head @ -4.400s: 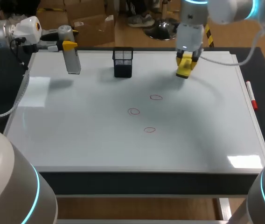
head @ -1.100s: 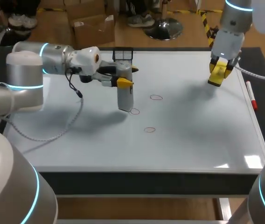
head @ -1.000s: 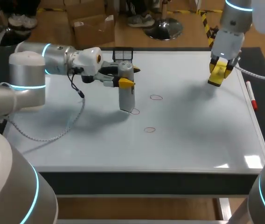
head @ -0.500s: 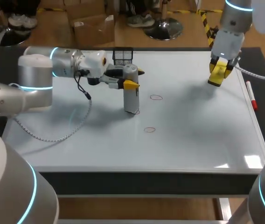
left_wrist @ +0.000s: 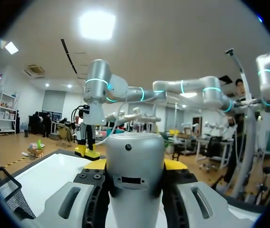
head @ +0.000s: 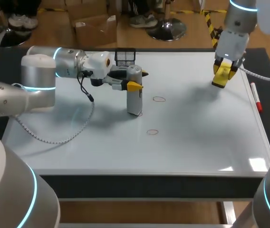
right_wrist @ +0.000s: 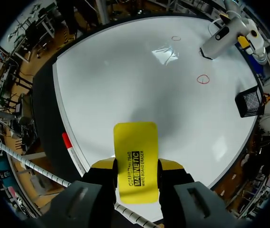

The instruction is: Pick up the inspection probe, press it on each red-marked spot on the whiteboard one by one, put down the probe, pick up the eraser, and wipe off all the red marks.

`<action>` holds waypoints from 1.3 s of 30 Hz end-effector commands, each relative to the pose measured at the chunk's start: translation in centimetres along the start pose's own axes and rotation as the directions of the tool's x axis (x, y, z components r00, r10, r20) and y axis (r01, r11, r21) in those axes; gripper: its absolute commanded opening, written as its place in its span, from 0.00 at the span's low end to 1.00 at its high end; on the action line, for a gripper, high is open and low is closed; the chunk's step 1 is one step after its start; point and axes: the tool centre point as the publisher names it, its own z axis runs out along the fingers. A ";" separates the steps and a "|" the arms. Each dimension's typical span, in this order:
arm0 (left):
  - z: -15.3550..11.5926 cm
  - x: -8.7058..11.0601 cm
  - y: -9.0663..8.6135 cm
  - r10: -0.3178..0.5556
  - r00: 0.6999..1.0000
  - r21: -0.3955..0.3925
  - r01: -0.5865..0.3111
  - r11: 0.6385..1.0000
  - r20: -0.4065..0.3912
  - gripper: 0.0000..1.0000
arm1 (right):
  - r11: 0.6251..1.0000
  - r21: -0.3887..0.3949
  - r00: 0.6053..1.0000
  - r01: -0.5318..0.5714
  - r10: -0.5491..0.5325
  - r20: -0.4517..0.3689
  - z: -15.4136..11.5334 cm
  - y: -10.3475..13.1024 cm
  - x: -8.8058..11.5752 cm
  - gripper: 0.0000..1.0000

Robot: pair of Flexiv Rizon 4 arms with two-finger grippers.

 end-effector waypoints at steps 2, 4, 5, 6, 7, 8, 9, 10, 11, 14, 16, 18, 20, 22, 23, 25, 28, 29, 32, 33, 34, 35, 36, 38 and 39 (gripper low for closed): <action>-0.3 0.1 0.4 0.008 1.000 -0.018 -0.009 1.000 -0.007 0.00 | 1.000 0.001 1.000 0.002 -0.002 -0.004 -0.1 -0.1 0.0 0.00; -0.2 0.4 0.3 0.018 1.000 -0.036 -0.018 0.999 -0.015 0.00 | 1.000 0.001 1.000 0.002 -0.002 -0.004 -0.1 -0.1 0.0 0.00; -0.2 0.5 0.4 0.024 1.000 -0.046 -0.025 0.999 -0.020 0.00 | 1.000 0.001 1.000 0.002 -0.002 -0.004 -0.1 -0.1 0.0 0.00; -0.1 0.6 0.4 0.026 0.999 -0.049 -0.027 0.998 -0.022 0.00 | 1.000 0.001 1.000 0.002 -0.002 -0.004 -0.1 -0.1 0.0 0.00; -0.1 0.7 0.4 0.026 0.999 -0.048 -0.027 0.998 -0.022 0.00 | 1.000 0.001 1.000 0.002 -0.002 -0.004 -0.1 -0.1 0.0 0.00; -0.2 0.8 0.4 0.025 0.999 -0.048 -0.027 0.998 -0.023 0.00 | 1.000 0.001 1.000 0.002 -0.002 -0.004 -0.1 -0.1 0.0 0.00; -0.2 0.8 0.5 0.025 0.999 -0.049 -0.027 0.998 -0.024 0.00 | 1.000 0.001 1.000 0.002 -0.002 -0.004 -0.1 -0.1 0.0 0.00; -0.3 0.9 0.5 0.026 0.999 -0.051 -0.027 0.998 -0.024 0.00 | 1.000 0.001 1.000 0.002 -0.002 -0.004 -0.1 -0.1 0.0 0.00; -0.3 0.9 0.6 0.026 0.999 -0.052 -0.027 0.998 -0.024 0.00 | 1.000 0.001 1.000 0.002 -0.002 -0.004 -0.1 -0.1 0.0 0.00; -0.3 1.0 0.6 0.024 0.999 -0.057 -0.026 0.998 -0.025 0.00 | 1.000 0.001 1.000 0.002 -0.002 -0.004 -0.1 -0.1 0.0 0.00; -0.3 1.0 0.6 0.025 0.999 -0.060 -0.026 0.998 -0.026 0.00 | 1.000 0.001 1.000 0.002 -0.002 -0.004 -0.1 -0.1 0.0 0.00; -0.3 1.0 0.6 0.026 0.999 -0.062 -0.027 0.998 -0.026 0.00 | 1.000 0.001 1.000 0.002 -0.002 -0.004 -0.1 -0.1 0.0 0.00; -0.3 1.0 0.6 0.026 0.999 -0.065 -0.028 0.998 -0.028 0.00 | 1.000 0.001 1.000 0.002 -0.002 -0.004 -0.1 -0.1 0.0 0.00; -0.3 1.0 0.6 0.027 0.999 -0.066 -0.029 0.997 -0.029 0.00 | 1.000 0.001 1.000 0.002 -0.002 -0.004 -0.1 -0.1 0.0 0.00; -0.3 1.0 0.6 0.027 0.999 -0.067 -0.029 0.997 -0.029 0.00 | 1.000 0.001 1.000 0.002 -0.002 -0.004 -0.1 -0.1 0.0 0.00; -0.3 1.1 0.6 0.029 0.999 -0.068 -0.031 0.997 -0.029 0.00 | 1.000 0.001 1.000 0.002 -0.002 -0.004 -0.1 -0.1 0.0 0.00; -0.2 1.2 0.5 0.030 0.999 -0.068 -0.032 0.997 -0.029 0.00 | 1.000 0.001 1.000 0.002 -0.002 -0.004 -0.1 -0.1 0.0 0.00; -0.2 1.2 0.5 0.031 0.999 -0.068 -0.033 0.997 -0.030 0.00 | 1.000 0.001 1.000 0.002 -0.002 -0.004 -0.1 -0.1 0.0 0.00; -0.1 1.3 0.4 0.034 0.999 -0.067 -0.036 0.997 -0.032 0.00 | 1.000 0.001 1.000 0.002 -0.002 -0.004 -0.1 -0.1 0.0 0.00; -0.1 1.4 0.3 0.035 0.999 -0.067 -0.037 0.997 -0.032 0.00 | 1.000 0.001 1.000 0.002 -0.002 -0.004 -0.1 -0.1 0.0 0.00; -0.1 1.4 0.2 0.037 0.999 -0.067 -0.039 0.997 -0.033 0.00 | 1.000 0.001 1.000 0.002 -0.002 -0.004 -0.1 -0.1 0.0 0.00; -0.1 1.5 0.1 0.038 0.999 -0.066 -0.040 0.997 -0.033 0.00 | 1.000 0.001 1.000 0.002 -0.002 -0.004 -0.1 -0.1 0.0 0.00; -0.1 1.5 0.0 0.039 0.999 -0.066 -0.041 0.997 -0.033 0.00 | 1.000 0.001 1.000 0.002 -0.002 -0.004 -0.1 -0.1 0.0 0.00; -0.1 1.6 -0.2 0.040 0.999 -0.064 -0.042 0.997 -0.030 0.00 | 1.000 0.001 1.000 0.002 -0.002 -0.004 -0.1 -0.1 0.0 0.00; -0.2 1.7 -0.3 0.042 0.999 -0.063 -0.043 0.997 -0.029 0.00 | 1.000 0.001 1.000 0.002 -0.002 -0.004 -0.1 -0.1 0.0 0.00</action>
